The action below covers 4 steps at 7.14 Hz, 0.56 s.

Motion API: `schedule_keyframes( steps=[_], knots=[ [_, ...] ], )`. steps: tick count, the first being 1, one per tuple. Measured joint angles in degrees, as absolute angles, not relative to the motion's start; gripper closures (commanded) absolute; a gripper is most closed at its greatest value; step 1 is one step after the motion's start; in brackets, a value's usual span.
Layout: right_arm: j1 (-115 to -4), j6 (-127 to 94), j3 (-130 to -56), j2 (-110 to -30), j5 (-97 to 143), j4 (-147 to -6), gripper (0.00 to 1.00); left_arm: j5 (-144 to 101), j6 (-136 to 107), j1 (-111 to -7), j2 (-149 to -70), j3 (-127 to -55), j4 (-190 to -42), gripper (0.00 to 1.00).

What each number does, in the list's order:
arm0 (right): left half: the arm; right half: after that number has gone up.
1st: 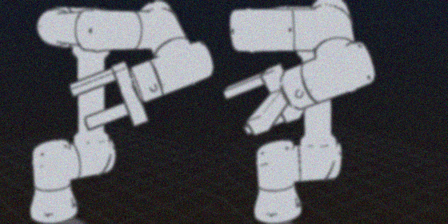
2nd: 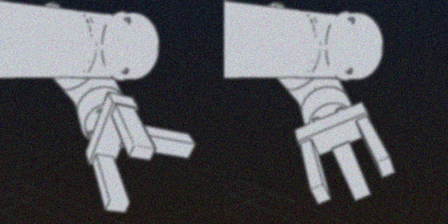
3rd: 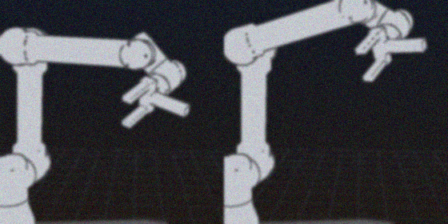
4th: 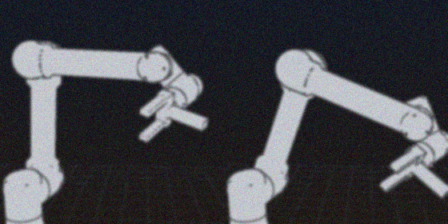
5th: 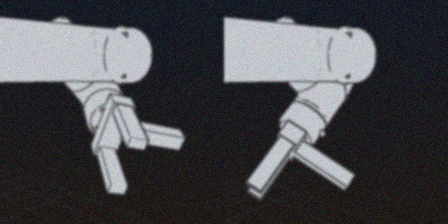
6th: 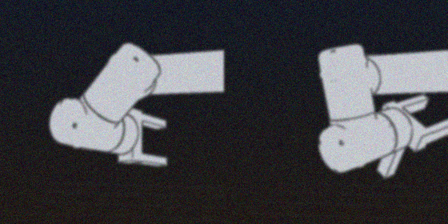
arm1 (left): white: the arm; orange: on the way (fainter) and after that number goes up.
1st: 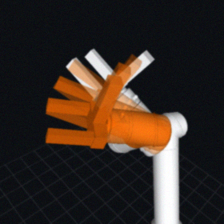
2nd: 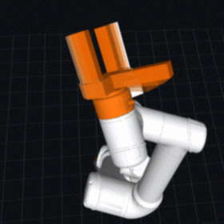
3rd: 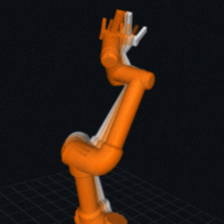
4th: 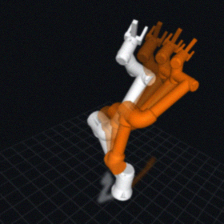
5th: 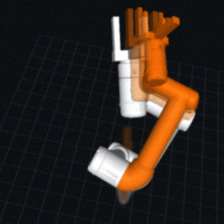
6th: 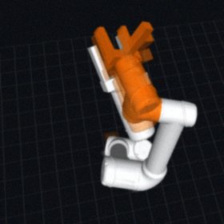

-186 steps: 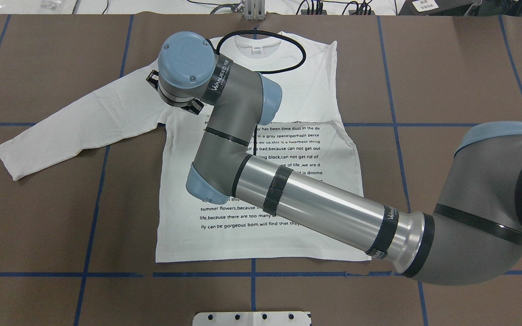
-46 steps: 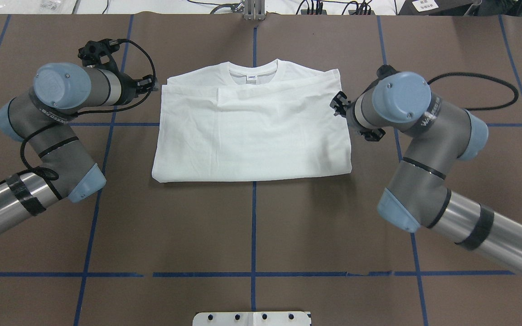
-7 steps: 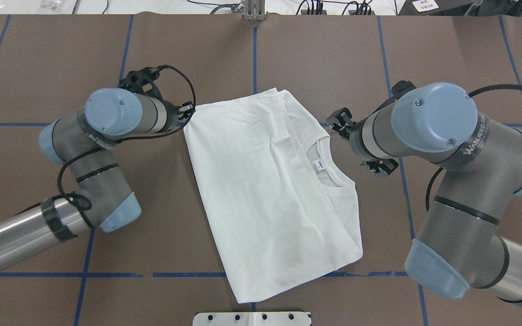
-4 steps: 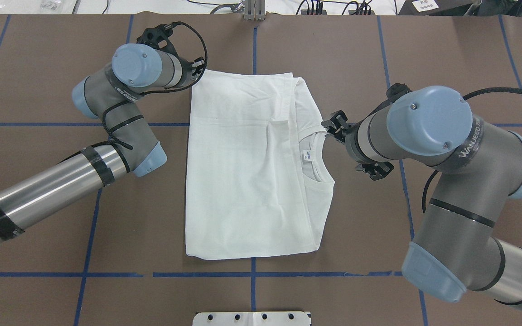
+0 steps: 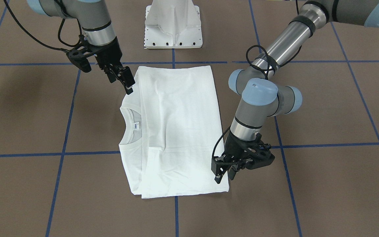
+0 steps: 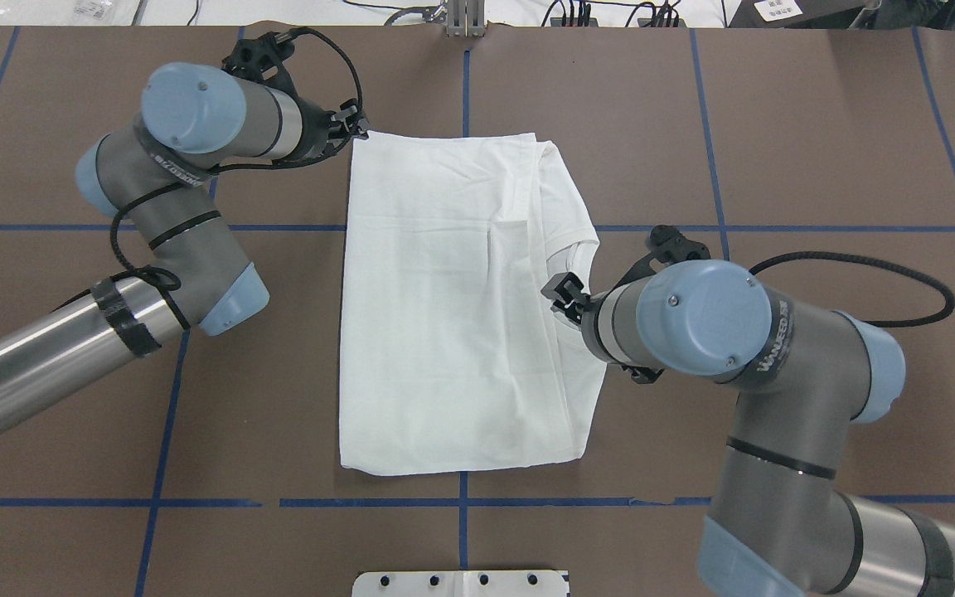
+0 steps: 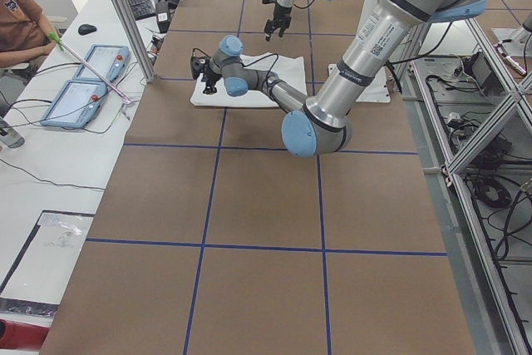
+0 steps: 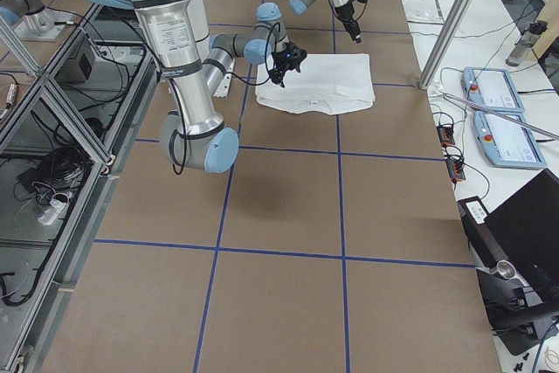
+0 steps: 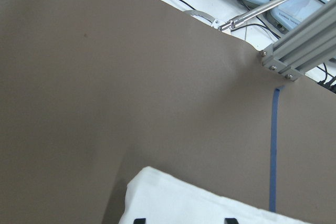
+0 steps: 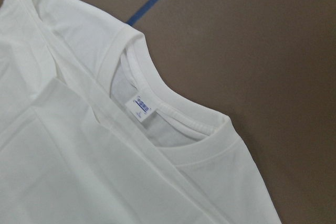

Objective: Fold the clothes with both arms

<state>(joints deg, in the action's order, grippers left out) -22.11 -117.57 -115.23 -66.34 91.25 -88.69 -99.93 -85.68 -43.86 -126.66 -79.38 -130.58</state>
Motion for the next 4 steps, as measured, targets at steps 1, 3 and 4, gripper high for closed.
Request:
schedule_keyframes(
  steps=[1, 3, 4],
  knots=[
    [-18.2, -120.3, -114.9, -66.8, 89.3, -88.7, 0.01, -100.3, -85.7, -43.7, -124.9, -82.2, -129.7, 0.41],
    [-13.2, -124.9, -114.2, -67.3, 88.1, -88.8, 0.01, -100.4, -85.7, -43.6, -123.8, -83.5, -129.3, 0.39],
    [-12.3, -125.7, -113.9, -67.9, 88.1, -88.8, 0.01, -100.4, -85.7, -43.6, -123.7, -83.5, -129.2, 0.38]
  ],
)
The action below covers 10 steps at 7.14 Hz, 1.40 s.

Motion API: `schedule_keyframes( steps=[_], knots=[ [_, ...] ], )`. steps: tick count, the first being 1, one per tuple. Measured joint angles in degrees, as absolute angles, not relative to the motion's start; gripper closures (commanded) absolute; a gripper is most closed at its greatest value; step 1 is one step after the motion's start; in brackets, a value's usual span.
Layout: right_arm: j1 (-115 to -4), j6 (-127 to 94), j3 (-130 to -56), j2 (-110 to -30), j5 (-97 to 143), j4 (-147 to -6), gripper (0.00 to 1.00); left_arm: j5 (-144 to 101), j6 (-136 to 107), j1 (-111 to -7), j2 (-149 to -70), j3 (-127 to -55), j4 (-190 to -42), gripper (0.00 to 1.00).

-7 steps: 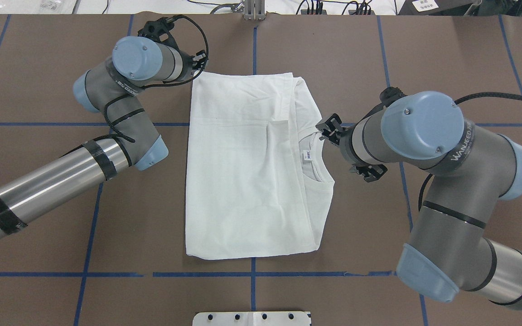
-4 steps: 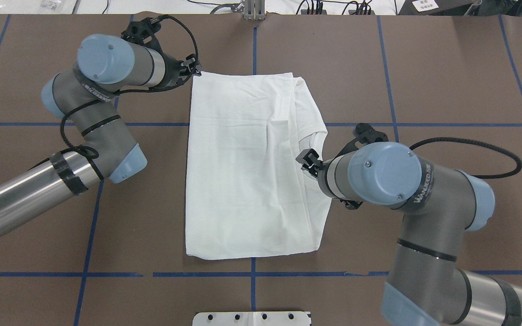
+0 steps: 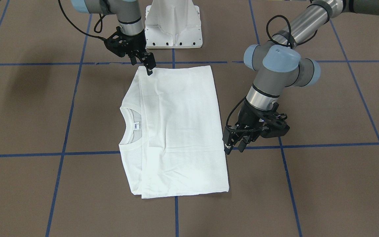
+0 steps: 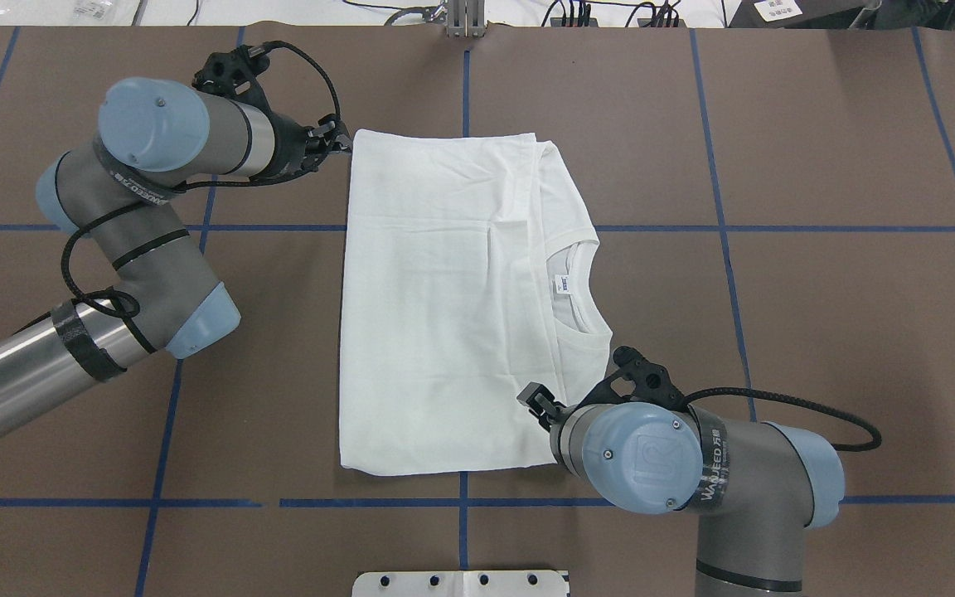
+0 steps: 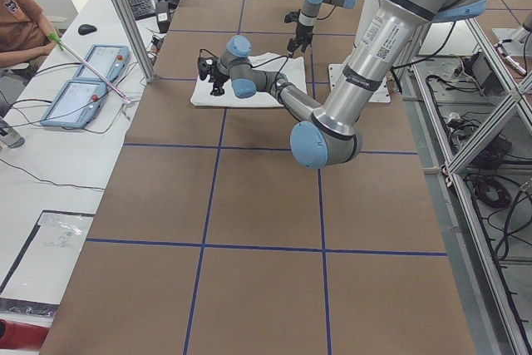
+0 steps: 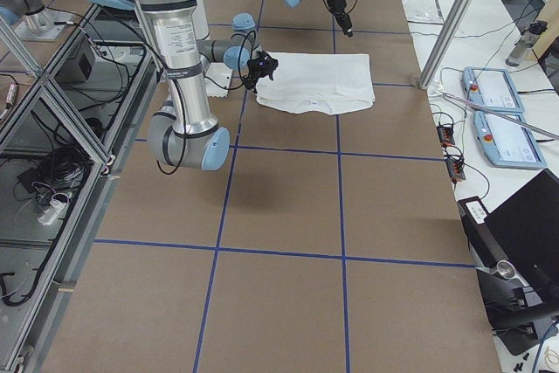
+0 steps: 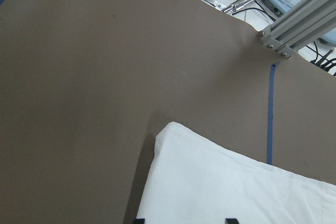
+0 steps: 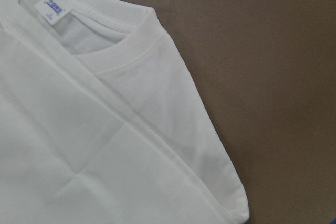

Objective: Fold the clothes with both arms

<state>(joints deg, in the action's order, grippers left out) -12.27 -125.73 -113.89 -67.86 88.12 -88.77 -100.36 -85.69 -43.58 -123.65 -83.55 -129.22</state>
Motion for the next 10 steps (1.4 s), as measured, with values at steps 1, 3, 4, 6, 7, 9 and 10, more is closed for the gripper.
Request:
schedule_keyframes(
  steps=[1, 3, 4, 6, 7, 9, 10],
  knots=[
    [-11.8, -126.1, -113.5, -68.3, 88.3, -88.7, 0.02, -100.3, -85.7, -43.5, -123.6, -83.6, -129.2, 0.38],
    [-11.6, -127.3, -112.8, -68.4, 88.6, -88.4, 0.09, -100.1, -85.8, -43.5, -123.5, -83.5, -129.2, 0.38],
    [-11.6, -127.8, -112.5, -68.1, 88.7, -88.3, 0.09, -100.1, -85.8, -43.5, -123.5, -83.4, -129.2, 0.38],
    [-11.7, -128.4, -111.9, -67.8, 88.8, -88.2, 0.12, -100.0, -85.8, -43.4, -123.3, -83.3, -129.2, 0.38],
    [-11.8, -129.7, -111.6, -67.6, 88.9, -88.2, 0.15, -100.0, -85.8, -43.4, -123.0, -83.2, -129.2, 0.38],
    [-11.8, -131.9, -111.1, -67.5, 89.0, -88.1, 0.24, -99.9, -85.7, -43.3, -122.7, -83.2, -129.2, 0.38],
    [-11.6, -132.3, -110.5, -67.4, 89.0, -88.1, 0.52, -99.9, -85.8, -43.3, -122.7, -83.2, -129.2, 0.38]
  ],
)
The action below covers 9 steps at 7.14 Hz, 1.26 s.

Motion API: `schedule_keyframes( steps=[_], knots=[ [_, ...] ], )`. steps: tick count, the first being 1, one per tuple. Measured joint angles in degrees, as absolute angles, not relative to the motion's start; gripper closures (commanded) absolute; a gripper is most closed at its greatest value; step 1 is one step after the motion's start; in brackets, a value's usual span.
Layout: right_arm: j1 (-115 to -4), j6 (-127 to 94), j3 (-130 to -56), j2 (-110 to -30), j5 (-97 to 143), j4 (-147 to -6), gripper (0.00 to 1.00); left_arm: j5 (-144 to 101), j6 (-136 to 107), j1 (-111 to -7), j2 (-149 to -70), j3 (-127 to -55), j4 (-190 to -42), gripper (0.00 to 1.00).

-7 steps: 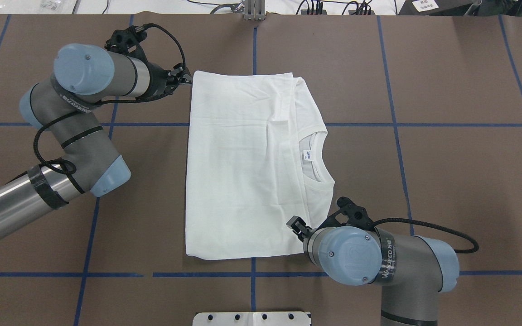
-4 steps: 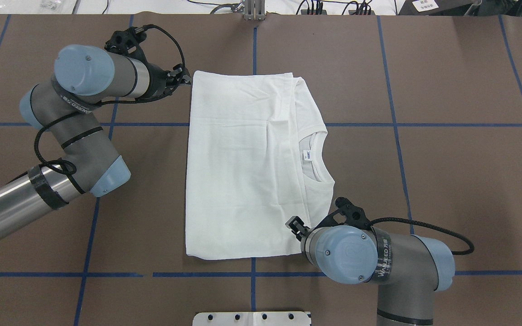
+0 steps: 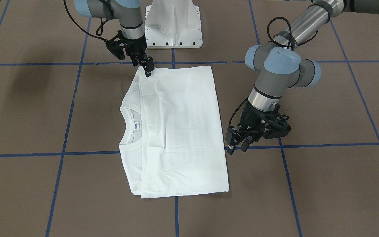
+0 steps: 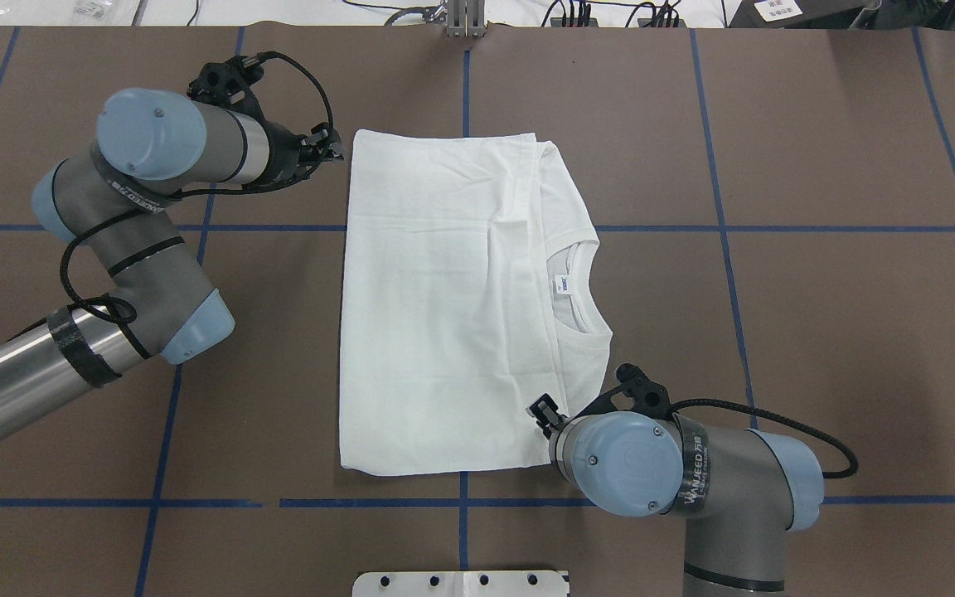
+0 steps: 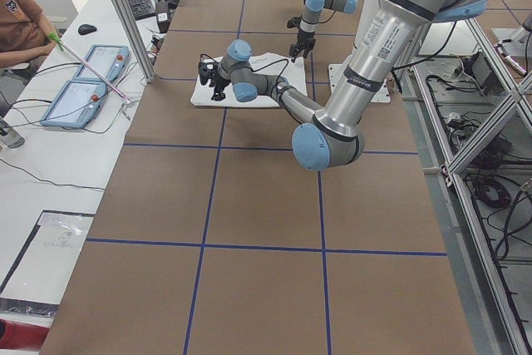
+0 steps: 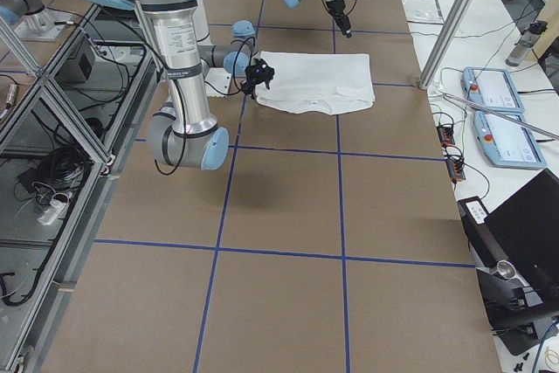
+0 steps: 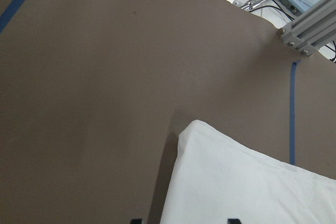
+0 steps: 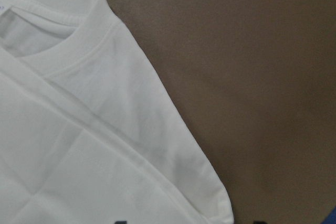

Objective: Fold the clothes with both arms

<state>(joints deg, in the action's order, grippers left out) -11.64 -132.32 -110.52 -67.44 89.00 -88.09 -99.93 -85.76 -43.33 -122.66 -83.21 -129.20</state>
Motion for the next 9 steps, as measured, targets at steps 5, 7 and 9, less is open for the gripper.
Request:
schedule_keyframes(
  steps=[5, 7, 9],
  knots=[
    [-11.8, -132.5, -110.4, -66.8, 89.9, -88.1, 1.00, -99.9, -85.8, -43.3, -122.1, -83.6, -129.2, 0.38],
    [-11.6, -132.7, -112.3, -67.2, 91.3, -88.3, 1.00, -100.2, -86.1, -43.3, -122.1, -84.7, -129.1, 0.38],
    [-10.3, -132.8, -114.5, -67.6, 91.7, -88.7, 1.00, -101.1, -90.4, -40.8, -120.7, -90.0, -126.3, 0.38]
  ],
)
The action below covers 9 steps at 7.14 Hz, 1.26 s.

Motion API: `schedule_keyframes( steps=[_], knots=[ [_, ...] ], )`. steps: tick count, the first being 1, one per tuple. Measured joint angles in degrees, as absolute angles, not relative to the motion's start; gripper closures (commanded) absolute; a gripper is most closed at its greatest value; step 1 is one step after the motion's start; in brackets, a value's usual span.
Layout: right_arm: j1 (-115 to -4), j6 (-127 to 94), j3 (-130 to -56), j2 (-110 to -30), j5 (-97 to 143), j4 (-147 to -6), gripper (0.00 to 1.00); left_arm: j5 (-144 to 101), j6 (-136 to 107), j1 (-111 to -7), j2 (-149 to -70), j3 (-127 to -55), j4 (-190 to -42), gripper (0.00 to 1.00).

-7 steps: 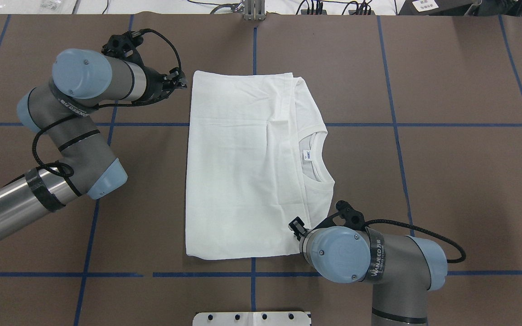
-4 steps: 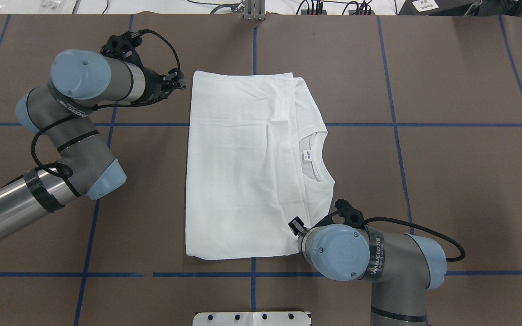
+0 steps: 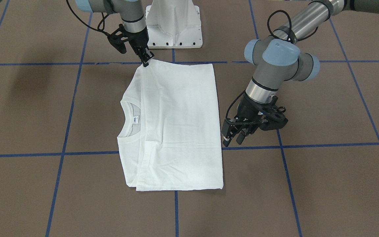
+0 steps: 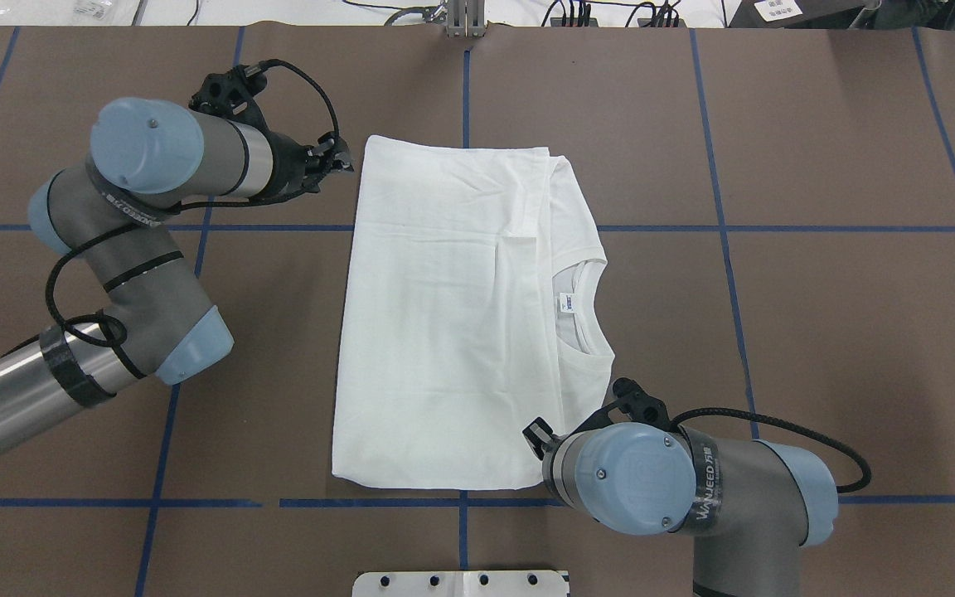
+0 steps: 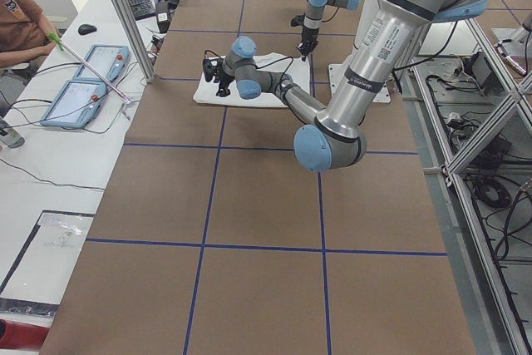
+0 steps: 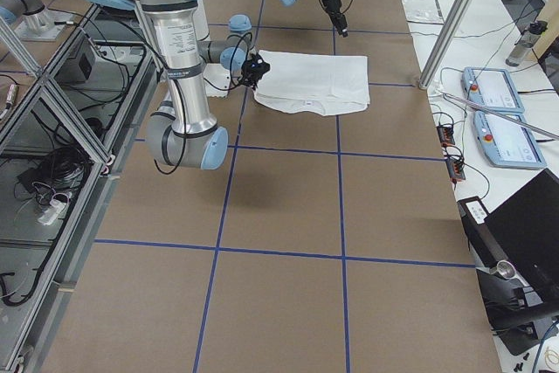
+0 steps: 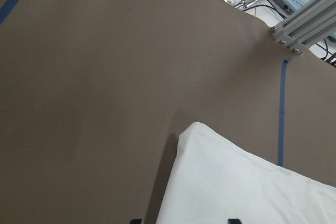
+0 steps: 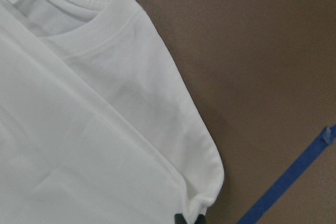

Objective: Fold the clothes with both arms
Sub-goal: 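Move both grippers to the shirt's edge nearest the robot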

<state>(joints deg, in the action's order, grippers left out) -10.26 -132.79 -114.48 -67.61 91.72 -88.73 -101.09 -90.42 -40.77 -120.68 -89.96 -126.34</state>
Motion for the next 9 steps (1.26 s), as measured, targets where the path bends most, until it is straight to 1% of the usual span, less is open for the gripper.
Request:
schedule_keyframes(
  steps=[2, 3, 4, 6, 7, 8, 9],
  knots=[
    [-9.7, -132.7, -115.3, -68.5, 91.9, -88.8, 1.00, -101.2, -97.5, -33.5, -115.2, -103.0, -118.6, 0.37],
    [-9.6, -132.7, -115.7, -68.9, 91.9, -88.8, 1.00, -99.7, -102.1, -28.6, -112.4, -108.4, -115.7, 0.37],
    [-9.6, -132.7, -116.1, -69.3, 91.9, -88.8, 1.00, -97.0, -106.7, -23.5, -110.7, -111.8, -112.7, 0.37],
    [-9.7, -132.7, -116.7, -69.6, 91.9, -88.8, 1.00, -92.2, -113.2, -14.7, -109.8, -114.1, -106.2, 0.37],
    [-9.7, -132.7, -117.0, -69.7, 91.9, -88.8, 1.00, -91.2, -115.1, -11.9, -109.0, -114.3, -104.7, 0.35],
    [-9.7, -132.7, -117.2, -69.9, 91.9, -88.8, 1.00, -90.7, -116.0, -10.4, -107.9, -114.4, -104.0, 0.34],
    [-9.8, -132.7, -117.2, -70.1, 91.9, -88.9, 1.00, -90.3, -116.7, -9.7, -107.0, -114.3, -103.7, 0.36]
  ],
)
